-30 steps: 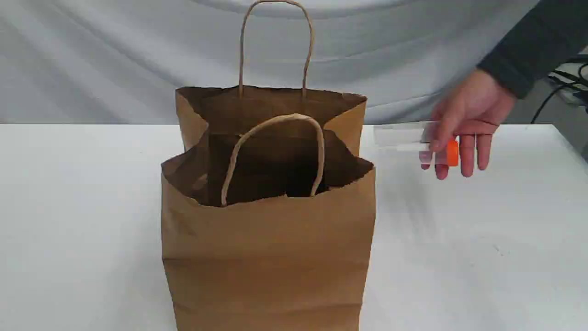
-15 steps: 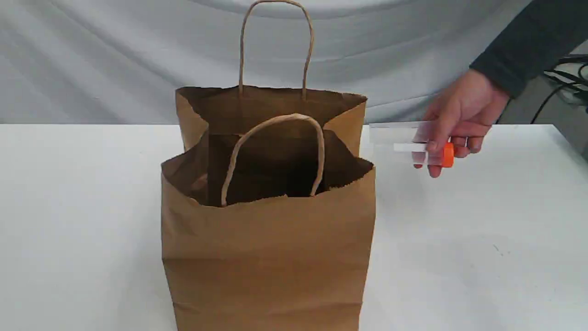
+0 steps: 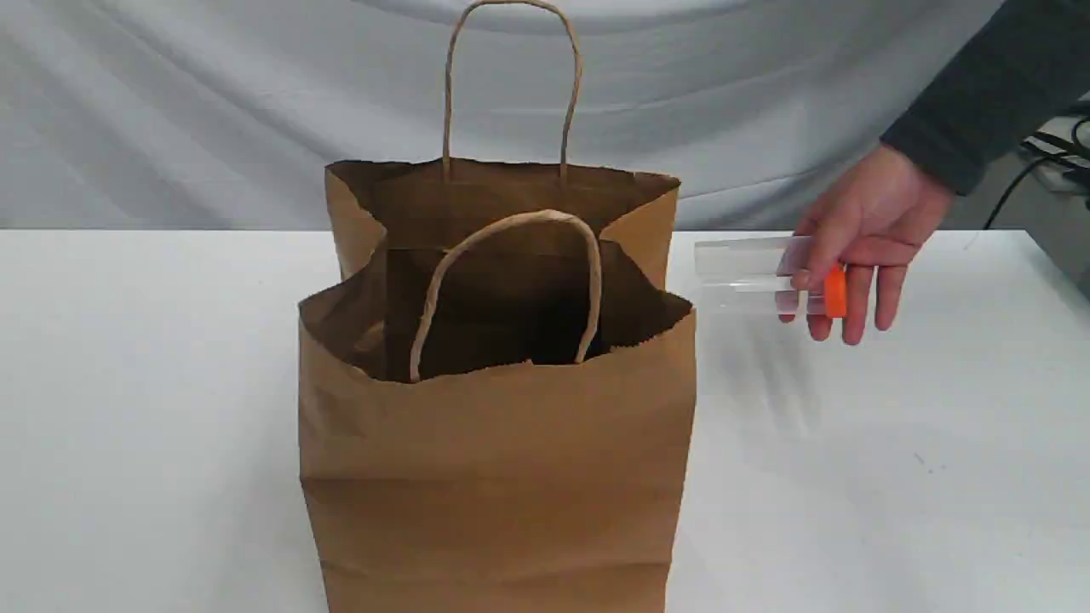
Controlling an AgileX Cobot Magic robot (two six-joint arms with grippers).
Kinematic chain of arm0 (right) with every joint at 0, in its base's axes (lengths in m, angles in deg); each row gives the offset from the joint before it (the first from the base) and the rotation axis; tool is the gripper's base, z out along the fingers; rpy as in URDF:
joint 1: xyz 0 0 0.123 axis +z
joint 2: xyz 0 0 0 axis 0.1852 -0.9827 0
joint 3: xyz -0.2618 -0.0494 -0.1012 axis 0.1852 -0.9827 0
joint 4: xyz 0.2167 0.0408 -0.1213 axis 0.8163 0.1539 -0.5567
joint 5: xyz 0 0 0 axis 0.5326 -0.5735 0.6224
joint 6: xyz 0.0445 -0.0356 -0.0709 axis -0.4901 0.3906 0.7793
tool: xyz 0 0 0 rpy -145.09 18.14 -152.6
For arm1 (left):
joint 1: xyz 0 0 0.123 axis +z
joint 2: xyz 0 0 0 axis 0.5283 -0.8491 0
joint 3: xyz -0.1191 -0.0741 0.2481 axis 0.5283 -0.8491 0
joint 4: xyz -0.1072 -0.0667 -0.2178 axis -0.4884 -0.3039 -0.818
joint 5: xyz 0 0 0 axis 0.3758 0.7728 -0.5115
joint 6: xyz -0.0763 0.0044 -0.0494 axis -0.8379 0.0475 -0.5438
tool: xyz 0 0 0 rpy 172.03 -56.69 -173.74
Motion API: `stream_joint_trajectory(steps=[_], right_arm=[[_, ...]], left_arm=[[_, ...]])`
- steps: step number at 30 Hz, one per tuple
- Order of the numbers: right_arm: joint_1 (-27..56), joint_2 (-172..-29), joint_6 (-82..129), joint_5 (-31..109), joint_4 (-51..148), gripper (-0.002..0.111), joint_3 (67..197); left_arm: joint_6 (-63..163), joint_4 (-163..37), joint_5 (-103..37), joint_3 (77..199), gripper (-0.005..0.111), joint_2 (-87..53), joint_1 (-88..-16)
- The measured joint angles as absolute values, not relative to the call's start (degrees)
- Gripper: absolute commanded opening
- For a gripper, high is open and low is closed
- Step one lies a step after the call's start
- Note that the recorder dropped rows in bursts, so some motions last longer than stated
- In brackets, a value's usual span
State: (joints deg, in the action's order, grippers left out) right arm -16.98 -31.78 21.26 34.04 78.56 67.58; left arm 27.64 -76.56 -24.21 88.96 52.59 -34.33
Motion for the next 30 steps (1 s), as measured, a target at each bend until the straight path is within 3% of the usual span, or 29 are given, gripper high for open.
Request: stream_joint_trajectory(steps=[8,14,30], right_arm=[[-16.98,-31.78,21.46,33.67,78.56,0.0,67.58],[-16.98,-31.78,21.46,33.67,78.26,0.0,67.58],[-16.98,-31.78,21.6,33.67,77.68,0.0,67.58]], left_arm=[[51.94,-89.34,-7.55,103.87,0.0,46.15,-34.33],[74.62,-104.2,5.78,113.27,0.0,33.47,-34.33],[103.68,-115.21,32.46,132.63,0.0,3.5,-34.33]])
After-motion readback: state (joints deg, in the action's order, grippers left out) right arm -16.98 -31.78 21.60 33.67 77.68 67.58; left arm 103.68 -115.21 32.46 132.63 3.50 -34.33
